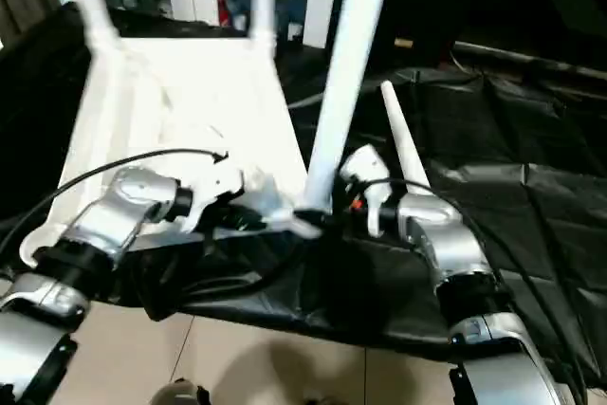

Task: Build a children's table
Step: Rotate leg to tighten

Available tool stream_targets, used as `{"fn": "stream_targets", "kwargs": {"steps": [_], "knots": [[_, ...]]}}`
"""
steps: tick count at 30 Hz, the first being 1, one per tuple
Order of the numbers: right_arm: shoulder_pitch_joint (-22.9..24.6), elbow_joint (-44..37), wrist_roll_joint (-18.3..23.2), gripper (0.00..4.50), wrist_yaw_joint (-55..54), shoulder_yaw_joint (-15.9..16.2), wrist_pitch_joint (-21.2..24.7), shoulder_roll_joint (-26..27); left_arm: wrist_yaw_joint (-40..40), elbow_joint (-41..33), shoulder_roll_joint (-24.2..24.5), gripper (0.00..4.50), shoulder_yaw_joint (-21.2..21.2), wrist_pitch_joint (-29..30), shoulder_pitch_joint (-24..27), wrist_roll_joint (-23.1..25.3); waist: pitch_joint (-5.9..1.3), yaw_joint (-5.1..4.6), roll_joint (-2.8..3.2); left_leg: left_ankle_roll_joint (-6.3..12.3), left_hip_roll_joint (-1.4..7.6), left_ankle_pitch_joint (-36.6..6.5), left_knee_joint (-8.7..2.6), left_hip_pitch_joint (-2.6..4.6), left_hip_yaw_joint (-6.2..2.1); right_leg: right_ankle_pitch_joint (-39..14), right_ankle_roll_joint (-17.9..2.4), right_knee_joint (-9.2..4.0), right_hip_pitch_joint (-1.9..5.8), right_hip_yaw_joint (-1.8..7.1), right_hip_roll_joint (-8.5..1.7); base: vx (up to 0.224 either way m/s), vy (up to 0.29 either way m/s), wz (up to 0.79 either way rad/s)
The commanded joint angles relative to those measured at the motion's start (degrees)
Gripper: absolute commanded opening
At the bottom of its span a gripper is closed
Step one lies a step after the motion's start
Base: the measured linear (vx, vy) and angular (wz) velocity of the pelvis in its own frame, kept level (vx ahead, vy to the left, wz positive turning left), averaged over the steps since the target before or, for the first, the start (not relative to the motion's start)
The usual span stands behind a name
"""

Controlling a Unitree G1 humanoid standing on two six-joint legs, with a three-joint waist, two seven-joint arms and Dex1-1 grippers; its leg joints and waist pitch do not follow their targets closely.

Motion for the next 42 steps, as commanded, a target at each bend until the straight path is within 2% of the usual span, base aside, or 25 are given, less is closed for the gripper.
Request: {"fn": "stream_targets", "kwargs": {"steps": [1, 3, 6, 12, 15, 16, 17, 19, 20, 21, 22, 23, 24, 25, 26, 27, 29, 30, 31, 32, 33, 34, 39, 41, 42], "knots": [[-1.0, 0.9, -1.1, 3.49, 1.1, 0.7, 0.8, 0.0, -1.3, -0.8, -0.3, 0.00, -0.9, 0.3, 0.8, -0.9, -3.87, -0.11, -0.41, 1.17, 1.99, -11.8, -3.69, 1.15, -0.80, -10.3, -12.8, -3.83, 2.38, 2.25, -4.11, 0.000, 0.000, 0.00], [-1.0, 1.0, -1.3, 3.30, 1.1, 1.0, 0.7, 0.1, -1.1, -0.9, -0.2, 0.00, -0.8, 0.3, 0.9, -0.9, -3.91, -0.06, -0.35, 1.30, 1.97, -10.9, -3.67, 1.08, -0.83, -9.8, -12.6, -3.66, 2.42, 2.25, -4.11, 0.000, 0.000, 0.00], [-1.0, 1.4, -1.4, 3.06, 0.7, 1.2, 0.8, 0.8, -0.8, -1.5, 0.2, 0.00, -0.3, 0.7, 1.4, -0.9, -3.94, -0.15, -0.77, 1.69, 1.94, -10.1, -3.59, 1.01, -0.79, -8.9, -12.7, -3.51, 2.46, 2.21, -4.08, 0.000, 0.000, 0.00], [-0.7, 1.9, -1.9, 2.70, 0.3, 1.9, 0.6, 1.5, 0.2, -1.5, 0.3, 0.00, 0.1, 0.9, 1.6, -0.8, -3.88, -0.25, -0.52, 1.07, 1.96, -11.4, -3.70, 1.19, -0.81, -10.4, -12.3, -3.75, 2.26, 2.26, -4.07, 0.000, 0.000, 0.00], [-0.1, 3.0, -1.5, 2.65, -4.6, -0.2, 0.7, 3.4, 5.0, 0.6, -0.9, 0.00, 1.0, 2.3, 0.7, 0.1, -3.79, -0.31, -0.41, 0.54, 1.91, -12.2, -3.79, 1.16, -0.87, -11.5, -12.0, -3.88, 2.24, 2.30, -4.08, 0.000, 0.000, 0.00], [-0.1, 3.0, -1.5, 2.65, -4.6, -0.2, 0.7, 3.4, 5.0, 0.6, -0.9, 0.00, 1.0, 2.3, 0.7, 0.1, -3.67, -0.36, -0.38, 0.04, 1.93, -13.5, -3.89, 1.34, -0.91, -13.6, -11.6, -4.20, 2.06, 2.31, -4.15, 0.000, 0.000, 0.00], [-0.1, 5.7, -1.7, 2.65, -12.9, -3.0, 0.9, 6.0, 11.0, 2.9, -2.8, 0.00, 2.4, 3.7, -0.5, 0.7, -3.69, -0.41, -0.37, -0.35, 1.92, -13.9, -3.94, 1.35, -0.94, -14.5, -11.4, -4.24, 2.07, 2.32, -4.18, 0.000, 0.000, 0.00], [0.0, 7.7, -1.8, 2.65, -19.5, -4.9, 1.4, 8.2, 16.0, 4.8, -4.5, 0.00, 3.5, 4.6, -1.6, 1.1, -3.60, -0.69, -0.40, -2.00, 1.85, -16.2, -4.11, 1.60, -1.14, -19.3, -10.2, -4.68, 1.76, 2.28, -4.28, 0.000, 0.000, 0.00], [-0.1, 8.8, -1.8, 2.65, -23.7, -6.0, 1.8, 9.6, 19.5, 6.3, -5.7, 0.00, 4.3, 5.4, -2.5, 1.3, -3.63, -0.69, -0.02, -2.23, 1.84, -16.7, -4.17, 1.61, -1.28, -20.1, -9.9, -4.80, 1.81, 2.25, -4.31, 0.000, 0.000, 0.00], [-0.4, 10.8, -2.0, 2.64, -30.8, -7.7, 2.2, 11.8, 25.3, 8.7, -7.8, 0.00, 5.6, 7.1, -3.9, 1.4, -3.58, -0.91, -0.21, -2.61, 1.80, -17.5, -4.18, 1.66, -1.22, -20.9, -9.5, -4.99, 1.54, 2.27, -4.19, 0.000, 0.000, 0.00], [-0.8, 12.1, -2.0, 2.64, -35.2, -8.7, 2.1, 13.3, 28.3, 10.2, -9.2, 0.00, 6.3, 8.1, -4.8, 1.3, -3.53, -0.98, -0.14, -2.82, 1.67, -19.0, -4.07, 2.02, -1.23, -23.2, -9.1, -5.30, 1.16, 2.24, -4.19, 0.000, 0.000, 0.00], [-0.8, 12.1, -2.0, 2.64, -35.2, -8.7, 2.1, 13.3, 28.3, 10.2, -9.2, 0.00, 6.3, 8.1, -4.8, 1.3, -3.49, -1.05, -0.17, -2.87, 1.67, -19.6, -4.07, 2.19, -1.20, -24.3, -8.9, -5.54, 0.99, 2.27, -4.22, 0.000, 0.000, 0.00], [-1.3, 13.3, -1.9, 2.64, -38.8, -9.6, 1.9, 14.7, 30.9, 11.4, -10.5, 0.00, 6.8, 8.5, -5.6, 1.3, -3.45, -1.04, -0.19, -2.71, 1.63, -20.1, -4.11, 2.01, -1.40, -26.1, -8.2, -5.81, 1.11, 2.19, -4.37, 0.000, 0.000, 0.00], [-3.0, 15.7, -1.2, 2.64, -45.5, -11.5, 2.1, 17.7, 35.0, 13.2, -13.1, 0.00, 7.5, 9.0, -7.0, 1.1, -3.51, -1.37, 0.98, -3.20, 1.70, -21.1, -4.37, 1.91, -1.46, -25.4, -7.9, -5.97, 1.00, 2.33, -4.14, 0.000, 0.000, 0.00], [-3.9, 16.7, -0.7, 2.64, -47.6, -12.3, 2.3, 18.9, 36.2, 13.8, -14.2, 0.00, 7.6, 9.1, -7.5, 1.2, -3.61, -1.52, 0.90, -3.54, 1.62, -21.3, -4.33, 1.93, -1.62, -24.8, -7.9, -5.74, 1.07, 2.17, -4.07, 0.000, 0.000, 0.00], [-3.9, 16.7, -0.7, 2.64, -47.6, -12.3, 2.3, 18.9, 36.2, 13.8, -14.2, 0.00, 7.6, 9.1, -7.5, 1.2, -3.73, -1.52, 0.51, -3.48, 1.45, -21.4, -4.39, 1.82, -1.73, -24.4, -7.5, -5.69, 1.38, 1.92, -3.89, 0.000, 0.000, 0.00], [-5.5, 18.1, -0.9, 2.64, -49.9, -12.7, 1.7, 20.9, 37.2, 14.5, -15.9, 0.00, 7.2, 9.1, -8.1, 1.7, -3.76, -1.48, 0.70, -2.57, 1.44, -20.6, -4.28, 1.77, -1.54, -22.4, -7.6, -5.75, 1.22, 2.18, -4.02, 0.000, 0.000, 0.00], [-7.0, 19.0, -1.7, 2.64, -49.9, -12.2, 0.3, 22.3, 37.5, 15.3, -17.0, 0.00, 6.5, 8.3, -8.7, 2.1, -3.87, -1.59, 0.54, -2.04, 1.39, -20.2, -4.30, 1.58, -1.49, -21.7, -7.7, -5.71, 1.38, 2.17, -3.96, 0.000, 0.000, 0.00], [-7.8, 19.4, -2.2, 2.99, -49.3, -11.9, -1.2, 22.9, 37.2, 15.7, -17.4, 0.00, 6.0, 7.6, -9.0, 2.4, -3.88, -1.61, 0.51, -1.85, 1.44, -19.7, -4.38, 1.39, -1.50, -21.0, -7.7, -5.66, 1.51, 2.15, -3.98, 0.000, 0.000, 0.00], [-8.1, 19.4, -2.3, 2.99, -48.5, -11.7, -1.8, 22.8, 36.7, 15.7, -17.3, 0.00, 5.7, 7.2, -9.0, 2.5, -3.92, -1.59, 0.55, -1.73, 1.46, -19.5, -4.35, 1.42, -1.50, -20.6, -7.8, -5.56, 1.50, 2.14, -3.95, 0.000, 0.000, 0.00], [-8.1, 19.3, -2.4, 3.20, -48.0, -11.5, -2.1, 22.6, 36.1, 15.5, -17.0, 0.00, 5.4, 6.8, -8.9, 2.6, -3.88, -1.59, 0.24, -1.33, 1.46, -19.2, -4.28, 1.39, -1.35, -20.0, -7.8, -5.60, 1.47, 2.19, -3.94, 0.000, 0.000, 0.00], [-8.1, 19.2, -2.5, 3.36, -47.8, -11.4, -2.2, 22.5, 35.8, 15.4, -16.9, 0.00, 5.3, 6.7, -8.9, 2.6, -3.88, -1.53, 0.39, -0.95, 1.45, -18.9, -4.30, 1.33, -1.34, -19.7, -7.9, -5.54, 1.56, 2.23, -3.97, 0.000, 0.000, 0.00], [-8.3, 18.0, -3.7, 3.60, -39.4, -9.1, -2.4, 18.7, 28.5, 13.7, -13.7, 0.00, 4.1, 2.6, -7.1, 2.1, -3.99, -1.78, 0.05, 0.20, 1.42, -15.8, -4.31, 0.63, -1.33, -17.6, -8.1, -5.25, 2.16, 2.15, -4.00, 0.000, 0.000, 0.00], [-7.9, 17.1, -4.0, 3.60, -36.3, -8.2, -2.6, 17.1, 26.5, 12.8, -12.6, 0.00, 4.0, 2.6, -6.4, 1.7, -3.96, -1.75, 0.15, 0.55, 1.51, -15.6, -4.17, 0.84, -1.19, -16.8, -8.7, -5.18, 2.05, 2.18, -3.96, 0.000, 0.000, 0.00], [-7.4, 15.9, -4.8, 3.60, -31.0, -6.8, -3.4, 14.2, 22.6, 11.7, -10.6, 0.00, 3.3, 0.9, -5.3, 1.5, -4.09, -1.56, 0.16, 0.73, 1.57, -15.0, -4.08, 0.83, -1.24, -16.1, -9.1, -5.07, 2.20, 2.18, -4.07, 0.000, 0.000, 0.00]]}}
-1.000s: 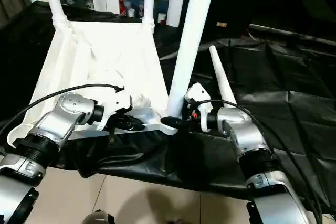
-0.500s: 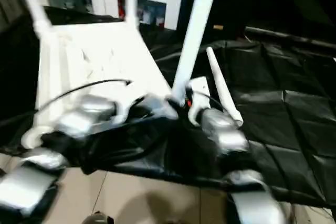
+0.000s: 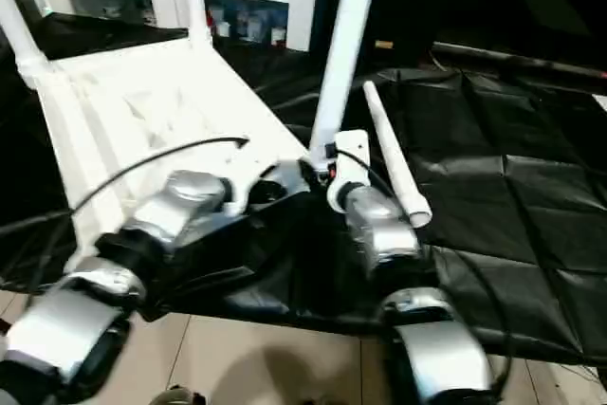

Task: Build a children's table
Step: Rotate leg to tighten

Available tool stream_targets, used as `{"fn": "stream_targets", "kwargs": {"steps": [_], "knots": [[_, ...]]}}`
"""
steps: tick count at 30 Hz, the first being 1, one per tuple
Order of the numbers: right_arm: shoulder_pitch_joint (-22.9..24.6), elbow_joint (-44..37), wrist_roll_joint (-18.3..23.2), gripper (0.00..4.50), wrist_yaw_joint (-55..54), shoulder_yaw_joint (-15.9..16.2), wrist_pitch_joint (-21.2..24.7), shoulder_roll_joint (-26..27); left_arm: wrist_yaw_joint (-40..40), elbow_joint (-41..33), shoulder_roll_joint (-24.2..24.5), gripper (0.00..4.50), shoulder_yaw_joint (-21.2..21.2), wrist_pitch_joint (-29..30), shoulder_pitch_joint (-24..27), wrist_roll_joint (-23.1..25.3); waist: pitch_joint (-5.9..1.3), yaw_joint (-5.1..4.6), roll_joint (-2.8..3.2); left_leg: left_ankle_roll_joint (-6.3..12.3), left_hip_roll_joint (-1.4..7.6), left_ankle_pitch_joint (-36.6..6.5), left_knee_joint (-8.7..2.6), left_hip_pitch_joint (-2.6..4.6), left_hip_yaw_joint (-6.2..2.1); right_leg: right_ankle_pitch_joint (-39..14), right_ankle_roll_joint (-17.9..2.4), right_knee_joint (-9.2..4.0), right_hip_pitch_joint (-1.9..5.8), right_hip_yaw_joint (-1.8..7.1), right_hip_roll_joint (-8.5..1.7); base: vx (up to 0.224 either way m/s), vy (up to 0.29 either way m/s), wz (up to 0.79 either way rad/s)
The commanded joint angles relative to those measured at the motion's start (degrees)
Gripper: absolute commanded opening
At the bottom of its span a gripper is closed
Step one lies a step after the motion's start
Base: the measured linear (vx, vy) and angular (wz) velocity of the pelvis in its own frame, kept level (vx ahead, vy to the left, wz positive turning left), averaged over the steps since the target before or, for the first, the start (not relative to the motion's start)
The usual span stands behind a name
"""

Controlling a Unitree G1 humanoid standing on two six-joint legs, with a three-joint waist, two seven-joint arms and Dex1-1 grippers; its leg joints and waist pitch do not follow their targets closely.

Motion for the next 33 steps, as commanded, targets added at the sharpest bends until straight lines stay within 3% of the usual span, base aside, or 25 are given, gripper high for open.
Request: {"fn": "stream_targets", "kwargs": {"steps": [1, 3, 8, 13, 16, 18, 23, 27, 31, 33], "knots": [[0.9, -1.3, -0.9, 3.60, 7.1, 3.1, 0.2, -0.9, -4.9, -1.5, 0.5, 0.00, -1.0, -3.7, 1.5, -1.3, -3.47, 0.24, -0.08, 1.29, 1.73, -13.9, -3.73, 0.54, -1.00, -14.5, -9.9, -4.71, 2.32, 2.24, -3.97, 0.000, 0.000, 0.00], [1.6, -3.0, -1.3, 3.60, 15.0, 4.6, -1.0, -4.7, -11.1, -3.5, 3.4, 0.00, -2.0, -6.1, 3.2, -1.8, -3.51, 0.41, -0.30, 1.71, 1.86, -13.0, -3.66, 0.59, -0.97, -13.3, -10.7, -4.49, 2.41, 2.15, -4.04, 0.000, 0.000, 0.00], [2.2, -5.2, -0.6, 3.60, 23.4, 6.1, -0.2, -8.1, -18.9, -7.1, 7.0, 0.00, -3.1, -6.1, 5.4, -3.1, -3.58, 0.50, -0.38, 2.60, 2.04, -10.5, -3.49, 0.71, -0.76, -8.2, -13.2, -3.61, 2.41, 2.13, -3.92, 0.000, 0.000, 0.00], [1.8, -5.2, -0.5, 3.60, 27.6, 7.1, 0.1, -9.2, -23.4, -9.9, 9.5, 0.00, -3.1, -6.3, 7.1, -3.8, -3.47, 0.64, -0.80, 2.77, 2.07, -9.9, -3.44, 0.70, -0.57, -7.5, -13.7, -3.37, 2.46, 2.17, -3.99, 0.000, 0.000, 0.00], [1.6, -4.5, -1.6, 3.60, 29.7, 8.5, -0.5, -9.5, -24.7, -10.9, 10.5, 0.00, -2.9, -6.1, 7.9, -3.9, -3.34, 0.56, -0.72, 1.93, 2.19, -10.9, -3.56, 0.88, -0.61, -9.4, -13.4, -3.55, 2.32, 2.14, -4.03, 0.000, 0.000, 0.00], [1.7, -4.4, -1.7, 3.36, 30.1, 8.6, -0.5, -9.5, -24.7, -11.1, 10.7, 0.00, -3.0, -5.9, 8.1, -3.8, -3.32, 0.49, -0.96, 1.61, 2.17, -11.3, -3.58, 0.91, -0.59, -9.8, -13.3, -3.60, 2.30, 2.19, -4.00, 0.000, 0.000, 0.00], [2.2, -5.2, -1.2, 2.96, 31.0, 8.6, 0.0, -9.3, -24.5, -11.7, 10.9, 0.00, -2.9, -5.6, 8.5, -4.1, -3.34, 0.47, -0.77, 1.55, 2.12, -10.8, -3.52, 0.96, -0.57, -8.8, -13.4, -3.46, 2.30, 2.25, -3.96, 0.000, 0.000, 0.00], [3.0, -6.1, -0.5, 2.80, 31.1, 8.1, 0.5, -9.0, -24.4, -12.4, 10.7, 0.00, -2.6, -5.1, 9.0, -4.1, -3.40, 0.49, -0.67, 1.49, 2.10, -10.5, -3.50, 0.96, -0.57, -8.0, -13.5, -3.37, 2.39, 2.27, -3.92, 0.000, 0.000, 0.00], [5.1, -6.7, -0.1, 2.75, 24.0, 6.2, 2.7, -6.8, -20.8, -11.5, 8.8, 0.00, -1.7, -3.5, 8.2, -3.8, -3.43, 0.42, -0.59, 1.31, 2.06, -10.5, -3.53, 1.00, -0.56, -7.2, -13.8, -3.34, 2.43, 2.29, -3.85, 0.000, 0.000, 0.00], [5.4, -5.5, -0.6, 2.74, 18.3, 5.2, 3.5, -5.1, -17.2, -10.1, 7.4, 0.00, -1.2, -1.9, 7.2, -3.1, -3.13, 0.25, -0.55, -0.04, 2.00, -13.0, -3.79, 1.26, -0.64, -11.9, -12.9, -3.88, 2.03, 2.33, -3.91, 0.000, 0.000, 0.00]]}}
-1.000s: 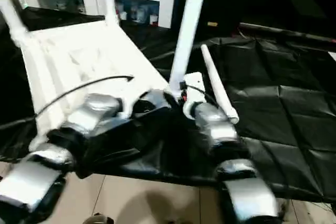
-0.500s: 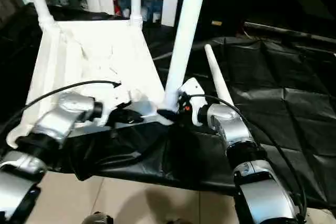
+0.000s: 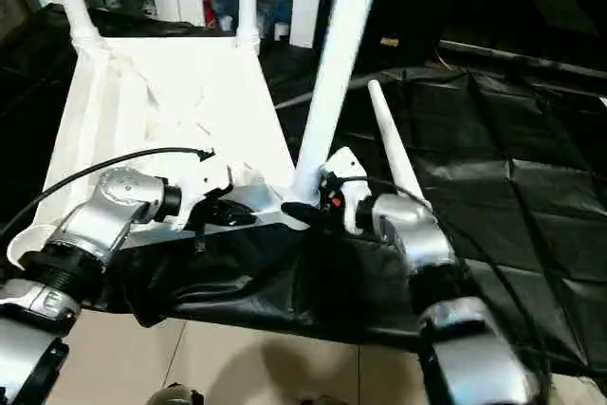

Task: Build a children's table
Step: Rotate leg to tighten

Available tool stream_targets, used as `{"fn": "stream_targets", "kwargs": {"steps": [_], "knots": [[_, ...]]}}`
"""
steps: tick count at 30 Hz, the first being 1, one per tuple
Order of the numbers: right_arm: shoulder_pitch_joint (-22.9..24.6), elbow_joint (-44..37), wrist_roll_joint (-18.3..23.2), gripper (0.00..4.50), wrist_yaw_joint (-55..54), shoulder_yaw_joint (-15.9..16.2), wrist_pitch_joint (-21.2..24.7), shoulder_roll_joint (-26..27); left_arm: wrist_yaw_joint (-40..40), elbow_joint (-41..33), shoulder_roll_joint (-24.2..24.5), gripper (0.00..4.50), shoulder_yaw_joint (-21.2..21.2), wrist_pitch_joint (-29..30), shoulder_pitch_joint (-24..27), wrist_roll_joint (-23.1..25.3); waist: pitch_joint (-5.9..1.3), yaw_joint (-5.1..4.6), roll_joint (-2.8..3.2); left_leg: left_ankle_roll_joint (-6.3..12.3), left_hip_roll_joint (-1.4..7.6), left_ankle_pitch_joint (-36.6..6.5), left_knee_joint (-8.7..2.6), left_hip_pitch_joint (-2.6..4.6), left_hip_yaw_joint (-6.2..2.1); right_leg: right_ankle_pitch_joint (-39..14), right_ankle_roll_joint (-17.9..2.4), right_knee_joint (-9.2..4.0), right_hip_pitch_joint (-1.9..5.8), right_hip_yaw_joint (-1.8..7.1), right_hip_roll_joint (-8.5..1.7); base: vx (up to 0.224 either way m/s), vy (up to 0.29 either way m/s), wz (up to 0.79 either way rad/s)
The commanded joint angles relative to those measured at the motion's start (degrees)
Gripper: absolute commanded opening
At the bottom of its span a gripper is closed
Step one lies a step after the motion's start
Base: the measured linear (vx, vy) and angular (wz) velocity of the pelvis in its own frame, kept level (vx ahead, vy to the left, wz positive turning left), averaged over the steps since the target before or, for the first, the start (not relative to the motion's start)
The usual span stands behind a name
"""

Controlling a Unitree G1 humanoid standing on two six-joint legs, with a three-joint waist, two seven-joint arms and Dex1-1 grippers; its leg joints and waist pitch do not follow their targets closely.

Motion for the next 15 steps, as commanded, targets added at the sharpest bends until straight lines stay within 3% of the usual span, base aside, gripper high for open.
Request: {"fn": "stream_targets", "kwargs": {"steps": [1, 3, 4, 5, 6, 7, 9, 11, 13, 14, 15], "knots": [[0.7, 2.4, -0.7, 2.74, -8.0, -1.2, 1.9, 1.7, 4.2, 2.4, -3.7, 0.00, 0.4, 1.5, -0.1, -0.8, -3.35, -0.07, 0.24, -0.82, 1.91, -14.6, -3.86, 1.22, -0.93, -14.9, -11.7, -4.35, 2.02, 2.36, -4.04, 0.000, 0.000, 0.00], [0.2, 4.2, -0.3, 2.74, -13.4, -2.9, 2.3, 3.5, 7.6, 3.7, -5.2, 0.00, 0.8, 2.4, -0.9, -0.3, -3.14, -0.22, 0.30, -1.69, 1.85, -16.6, -4.00, 1.41, -1.00, -19.0, -10.5, -4.92, 1.62, 2.44, -4.07, 0.000, 0.000, 0.00], [-1.3, 7.6, 0.9, 2.74, -23.2, -6.1, 3.0, 6.9, 14.5, 6.4, -8.3, 0.00, 1.9, 4.0, -2.4, 0.3, -3.23, -0.36, 0.59, -2.45, 1.90, -17.5, -4.08, 1.54, -1.23, -20.8, -9.9, -5.01, 1.47, 2.43, -4.16, 0.000, 0.000, 0.00], [-1.3, 7.6, 0.9, 2.73, -23.2, -6.1, 3.0, 6.9, 14.5, 6.4, -8.3, 0.00, 1.9, 4.0, -2.4, 0.3, -3.17, -0.54, 0.48, -2.63, 1.84, -18.1, -4.10, 1.48, -1.17, -21.6, -9.6, -5.16, 1.34, 2.48, -4.11, 0.000, 0.000, 0.00], [-3.5, 11.1, 3.2, 2.73, -30.8, -9.4, 3.1, 10.5, 21.8, 8.8, -11.9, 0.00, 3.2, 6.2, -3.9, 0.6, -3.17, -0.61, 0.81, -3.10, 1.80, -19.1, -4.04, 1.71, -1.25, -22.9, -9.3, -5.28, 1.17, 2.45, -4.12, 0.000, 0.000, 0.00], [-4.2, 12.0, 3.7, 2.73, -33.1, -10.1, 2.9, 11.8, 23.8, 9.4, -13.1, 0.00, 3.5, 7.1, -4.3, 0.7, -3.16, -0.57, 0.97, -3.61, 1.84, -20.8, -3.98, 2.22, -1.30, -23.9, -8.9, -5.54, 0.73, 2.37, -4.02, 0.000, 0.000, 0.00], [-4.9, 12.6, 3.4, 2.73, -35.3, -10.4, 2.5, 12.9, 25.9, 10.0, -14.3, 0.00, 3.8, 7.6, -4.8, 0.8, -3.19, -0.52, 1.13, -3.34, 1.68, -21.7, -4.12, 1.86, -1.46, -23.8, -7.9, -5.73, 1.03, 2.28, -3.92, 0.000, 0.000, 0.00], [-5.9, 13.7, 1.7, 2.73, -37.3, -9.3, 0.8, 14.1, 28.7, 10.8, -16.1, 0.00, 4.0, 8.2, -5.5, 1.1, -3.31, -0.46, 0.89, -2.88, 1.62, -21.2, -4.09, 1.85, -1.33, -21.9, -7.7, -5.71, 0.90, 2.33, -3.77, 0.000, 0.000, 0.00], [-6.5, 14.7, 1.2, 2.73, -37.1, -9.0, -0.8, 14.7, 30.0, 11.3, -16.8, 0.00, 4.0, 7.9, -6.0, 1.4, -3.45, -0.32, 0.70, -1.93, 1.55, -19.4, -4.14, 1.21, -1.34, -19.7, -7.8, -5.44, 1.44, 2.35, -3.81, 0.000, 0.000, 0.00], [-6.6, 14.6, 1.0, 2.73, -36.7, -9.0, -1.4, 14.8, 30.0, 11.4, -16.8, 0.00, 4.1, 7.7, -6.1, 1.4, -3.50, -0.24, 0.75, -1.70, 1.54, -18.9, -4.11, 1.22, -1.27, -19.0, -7.8, -5.39, 1.41, 2.37, -3.78, 0.000, 0.000, 0.00], [-6.6, 14.6, 1.0, 3.08, -36.7, -9.0, -1.4, 14.8, 30.0, 11.4, -16.8, 0.00, 4.1, 7.7, -6.1, 1.4, -3.55, -0.18, 0.67, -1.27, 1.56, -17.9, -4.05, 1.16, -1.21, -17.4, -8.1, -5.21, 1.48, 2.38, -3.77, 0.000, 0.000, 0.00]]}}
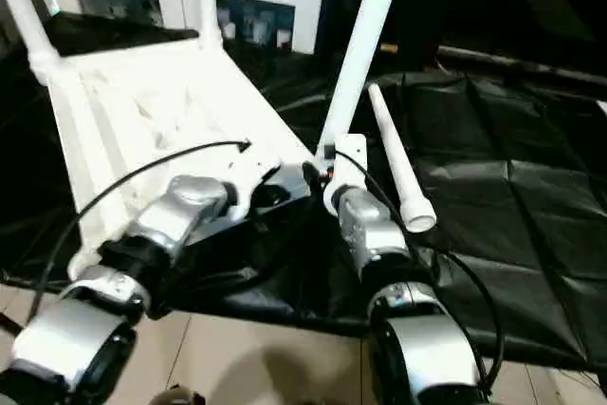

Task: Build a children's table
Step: Rotate leg to tighten

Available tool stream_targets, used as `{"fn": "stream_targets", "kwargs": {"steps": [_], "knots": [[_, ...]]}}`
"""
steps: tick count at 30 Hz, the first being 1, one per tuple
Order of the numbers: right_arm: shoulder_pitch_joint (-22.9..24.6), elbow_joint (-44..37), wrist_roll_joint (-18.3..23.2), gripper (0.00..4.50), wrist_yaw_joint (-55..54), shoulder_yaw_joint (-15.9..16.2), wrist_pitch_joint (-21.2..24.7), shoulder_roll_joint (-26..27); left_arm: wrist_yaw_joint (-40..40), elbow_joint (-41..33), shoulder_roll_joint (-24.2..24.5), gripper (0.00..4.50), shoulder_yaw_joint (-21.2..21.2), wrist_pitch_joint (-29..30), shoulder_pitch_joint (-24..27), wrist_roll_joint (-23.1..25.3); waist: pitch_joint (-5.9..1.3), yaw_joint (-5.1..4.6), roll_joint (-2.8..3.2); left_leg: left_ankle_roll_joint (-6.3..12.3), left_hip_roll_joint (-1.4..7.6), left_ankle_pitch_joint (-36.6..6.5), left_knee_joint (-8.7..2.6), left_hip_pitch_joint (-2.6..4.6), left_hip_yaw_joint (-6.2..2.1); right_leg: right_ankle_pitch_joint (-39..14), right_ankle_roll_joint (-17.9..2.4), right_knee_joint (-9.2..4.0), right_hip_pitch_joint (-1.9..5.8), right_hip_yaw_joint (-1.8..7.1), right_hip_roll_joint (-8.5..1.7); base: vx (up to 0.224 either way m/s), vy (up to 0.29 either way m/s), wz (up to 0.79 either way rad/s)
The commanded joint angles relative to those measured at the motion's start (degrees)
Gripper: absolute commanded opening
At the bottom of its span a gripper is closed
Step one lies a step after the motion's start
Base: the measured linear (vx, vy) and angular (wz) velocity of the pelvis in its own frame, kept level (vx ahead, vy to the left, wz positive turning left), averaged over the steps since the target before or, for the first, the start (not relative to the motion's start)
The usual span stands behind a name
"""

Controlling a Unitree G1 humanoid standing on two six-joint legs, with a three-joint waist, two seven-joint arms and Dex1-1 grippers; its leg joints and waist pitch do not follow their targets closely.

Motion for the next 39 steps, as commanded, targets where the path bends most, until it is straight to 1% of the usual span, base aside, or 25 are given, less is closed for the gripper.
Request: {"fn": "stream_targets", "kwargs": {"steps": [1, 2, 4, 5, 8, 9, 10, 11, 12, 13, 14, 16, 17, 19, 20, 22, 26, 28, 30, 31, 32, 33, 34, 35, 39], "knots": [[0.2, 1.9, -0.3, 3.43, 4.0, 2.0, 0.4, 3.3, 3.0, 1.6, -1.4, 0.00, 0.9, -2.3, 0.0, -0.4, -3.29, -0.21, 0.10, -0.79, 1.73, -17.0, -4.03, 0.99, -1.13, -16.1, -8.7, -4.85, 1.46, 2.16, -3.75, 0.000, 0.000, 0.00], [-0.2, 2.3, -1.1, 3.43, 4.9, 2.6, -0.3, 3.0, 1.8, 1.2, -1.0, 0.00, 0.6, -2.7, 0.2, -0.4, -3.32, -0.18, 0.06, -0.58, 1.73, -16.8, -4.00, 0.98, -1.10, -15.9, -8.8, -4.87, 1.49, 2.15, -3.78, 0.000, 0.000, 0.00], [-0.4, 2.3, -2.2, 3.55, 6.7, 3.7, -1.1, 2.3, 0.1, 0.6, -0.2, 0.00, 0.1, -3.7, 0.7, -0.5, -3.32, -0.26, -0.20, 0.04, 1.70, -15.9, -4.04, 0.52, -1.20, -16.4, -8.7, -4.77, 1.82, 2.06, -3.94, 0.000, 0.000, 0.00], [-0.4, 2.3, -2.5, 3.71, 7.4, 4.3, -1.7, 1.9, -0.5, 0.4, 0.2, 0.00, -0.1, -4.3, 0.8, -0.4, -3.30, -0.24, -0.11, 0.07, 1.71, -15.9, -4.04, 0.61, -1.16, -16.7, -8.6, -4.86, 1.73, 2.08, -3.96, 0.000, 0.000, 0.00], [-0.2, 1.5, -2.7, 3.71, 10.6, 5.2, -2.0, 0.5, -1.9, -0.1, 1.1, 0.00, -0.1, -4.1, 1.2, -0.6, -3.22, -0.41, -0.17, 0.27, 1.71, -15.9, -4.05, 0.55, -1.14, -17.4, -8.6, -4.95, 1.79, 2.06, -3.89, 0.000, 0.000, 0.00], [0.6, -0.5, -2.9, 3.71, 16.0, 6.4, -1.8, -2.0, -4.6, -1.3, 2.6, 0.00, -0.4, -4.5, 1.9, -1.0, -3.16, -0.31, -0.70, 0.52, 1.76, -15.9, -3.99, 0.65, -1.15, -18.5, -8.6, -4.99, 1.75, 1.98, -4.00, 0.000, 0.000, 0.00], [1.4, -2.6, -3.0, 3.71, 21.0, 7.5, -1.7, -4.3, -6.9, -2.1, 3.9, 0.00, -0.7, -4.7, 2.3, -1.1, -3.10, -0.13, -0.73, 1.20, 1.83, -15.8, -3.91, 0.51, -1.09, -18.8, -8.4, -5.11, 1.86, 2.04, -4.12, 0.000, 0.000, 0.00], [1.8, -3.9, -2.8, 3.71, 24.1, 7.7, -1.3, -5.9, -9.3, -2.7, 4.9, 0.00, -1.0, -6.1, 2.6, -1.4, -3.11, -0.12, -1.03, 1.42, 1.84, -15.4, -3.86, 0.42, -1.06, -18.7, -8.3, -5.10, 1.85, 2.06, -4.13, 0.000, 0.000, 0.00], [1.9, -4.6, -2.4, 3.71, 26.1, 7.6, -0.7, -6.9, -10.9, -3.2, 5.6, 0.00, -1.2, -6.4, 2.9, -1.6, -3.16, 0.05, -0.91, 1.59, 1.87, -14.9, -3.89, 0.41, -1.17, -18.5, -8.2, -5.02, 1.99, 2.03, -4.20, 0.000, 0.000, 0.00], [2.0, -5.0, -2.1, 3.71, 27.5, 7.6, -0.5, -7.6, -12.2, -3.6, 6.1, 0.00, -1.4, -7.0, 3.1, -1.8, -3.16, -0.01, -1.10, 1.94, 1.99, -13.7, -3.89, 0.45, -1.08, -17.2, -8.9, -4.81, 1.83, 2.07, -4.17, 0.000, 0.000, 0.00], [2.2, -5.5, -1.8, 3.71, 29.5, 7.5, -0.2, -8.5, -14.0, -4.2, 6.9, 0.00, -1.7, -8.1, 3.5, -2.0, -3.20, 0.06, -1.04, 2.01, 2.01, -13.5, -3.86, 0.51, -1.09, -16.7, -9.2, -4.78, 1.85, 2.05, -4.18, 0.000, 0.000, 0.00], [2.7, -7.6, -1.7, 3.71, 38.7, 8.8, -0.2, -13.5, -22.4, -7.3, 10.5, 0.00, -3.0, -9.5, 5.4, -3.4, -3.24, 0.27, -1.07, 2.45, 2.21, -11.9, -3.73, 0.59, -0.98, -13.8, -10.5, -4.31, 1.90, 1.98, -4.15, 0.000, 0.000, 0.00], [2.7, -7.6, -1.7, 3.71, 38.7, 8.8, -0.2, -13.5, -22.4, -7.3, 10.5, 0.00, -3.0, -9.5, 5.4, -3.4, -3.19, 0.28, -1.04, 2.54, 2.23, -11.1, -3.70, 0.54, -0.91, -12.2, -11.2, -4.05, 1.92, 2.02, -4.07, 0.000, 0.000, 0.00], [2.9, -8.4, -1.8, 3.71, 42.1, 9.6, -0.3, -15.3, -24.7, -8.2, 11.9, 0.00, -3.4, -9.5, 6.0, -3.5, -3.27, 0.45, -0.85, 2.85, 2.20, -10.2, -3.56, 0.87, -0.70, -9.2, -12.4, -3.70, 1.72, 2.06, -3.86, 0.000, 0.000, 0.00], [3.0, -8.8, -1.7, 3.71, 44.0, 10.0, -0.3, -16.2, -26.4, -8.9, 12.6, 0.00, -3.6, -9.8, 6.4, -3.9, -3.34, 0.59, -0.82, 2.82, 2.27, -9.1, -3.57, 0.69, -0.75, -7.3, -13.0, -3.40, 2.00, 1.98, -3.87, 0.000, 0.000, 0.00], [3.4, -10.3, -1.5, 3.71, 48.1, 11.2, 0.2, -18.0, -29.8, -10.6, 14.0, 0.00, -3.8, -9.8, 7.4, -4.9, -3.37, 0.69, -0.78, 3.27, 2.18, -8.4, -3.38, 0.65, -0.65, -4.9, -13.7, -3.07, 2.13, 1.97, -3.78, 0.000, 0.000, 0.00], [4.3, -12.3, -1.8, 3.71, 53.0, 12.6, 1.2, -18.9, -32.0, -11.0, 14.9, 0.00, -3.9, -10.0, 7.8, -5.1, -3.37, 1.14, -1.11, 3.88, 2.19, -7.3, -3.17, 0.75, -0.41, -3.4, -14.2, -2.85, 2.29, 1.96, -3.75, 0.000, 0.000, 0.00], [4.5, -12.1, -2.3, 3.71, 53.3, 13.2, 1.0, -18.7, -31.7, -10.8, 15.0, 0.00, -3.8, -10.3, 7.8, -4.9, -3.30, 1.34, -1.11, 3.58, 2.25, -7.8, -3.21, 0.79, -0.39, -5.0, -14.0, -2.98, 2.19, 1.95, -3.87, 0.000, 0.000, 0.00], [4.4, -11.9, -2.2, 3.71, 53.0, 13.2, 1.2, -18.0, -30.9, -10.6, 14.8, 0.00, -3.5, -10.4, 7.6, -4.9, -3.21, 1.28, -1.10, 2.52, 2.27, -9.5, -3.35, 0.84, -0.50, -8.3, -13.3, -3.30, 2.07, 2.00, -4.01, 0.000, 0.000, 0.00], [4.3, -11.9, -2.2, 3.57, 52.9, 13.1, 1.3, -17.9, -30.9, -10.6, 14.8, 0.00, -3.4, -10.3, 7.6, -4.9, -3.22, 1.23, -0.96, 1.96, 2.27, -10.3, -3.40, 0.89, -0.55, -9.4, -13.0, -3.43, 2.03, 2.03, -4.02, 0.000, 0.000, 0.00], [4.3, -12.0, -2.0, 3.38, 52.9, 13.0, 1.4, -17.7, -30.9, -10.6, 14.7, 0.00, -3.4, -10.2, 7.5, -5.0, -3.26, 1.23, -1.03, 1.70, 2.26, -10.4, -3.41, 0.89, -0.59, -9.6, -12.8, -3.42, 2.04, 2.04, -4.01, 0.000, 0.000, 0.00], [4.3, -12.0, -2.0, 3.38, 52.9, 13.0, 1.4, -17.7, -30.9, -10.6, 14.7, 0.00, -3.4, -10.2, 7.5, -5.0, -3.28, 1.23, -1.02, 1.67, 2.25, -10.2, -3.39, 0.88, -0.59, -9.4, -12.8, -3.39, 2.06, 2.06, -4.04, 0.000, 0.000, 0.00], [4.3, -12.2, -1.8, 3.27, 53.0, 13.0, 1.7, -17.6, -31.0, -10.7, 14.7, 0.00, -3.4, -10.0, 7.5, -5.0, -3.30, 1.25, -0.66, 1.66, 2.21, -9.9, -3.40, 0.81, -0.65, -8.7, -12.8, -3.28, 2.10, 2.08, -4.01, 0.000, 0.000, 0.00], [4.3, -12.6, -1.4, 3.14, 53.2, 12.9, 2.2, -17.3, -31.0, -10.7, 14.7, 0.00, -3.3, -10.0, 7.5, -5.0, -3.37, 1.24, -0.57, 1.64, 2.22, -9.4, -3.39, 0.84, -0.64, -7.6, -13.0, -3.18, 2.12, 2.04, -3.92, 0.000, 0.000, 0.00], [5.1, -13.9, -1.0, 2.87, 54.0, 13.2, 3.2, -17.0, -31.0, -10.3, 14.8, 0.00, -3.3, -10.2, 7.4, -4.6, -3.42, 1.32, -0.64, 1.81, 2.18, -8.9, -3.32, 0.82, -0.60, -5.6, -13.5, -2.97, 2.24, 1.98, -3.84, 0.000, 0.000, 0.00]]}}
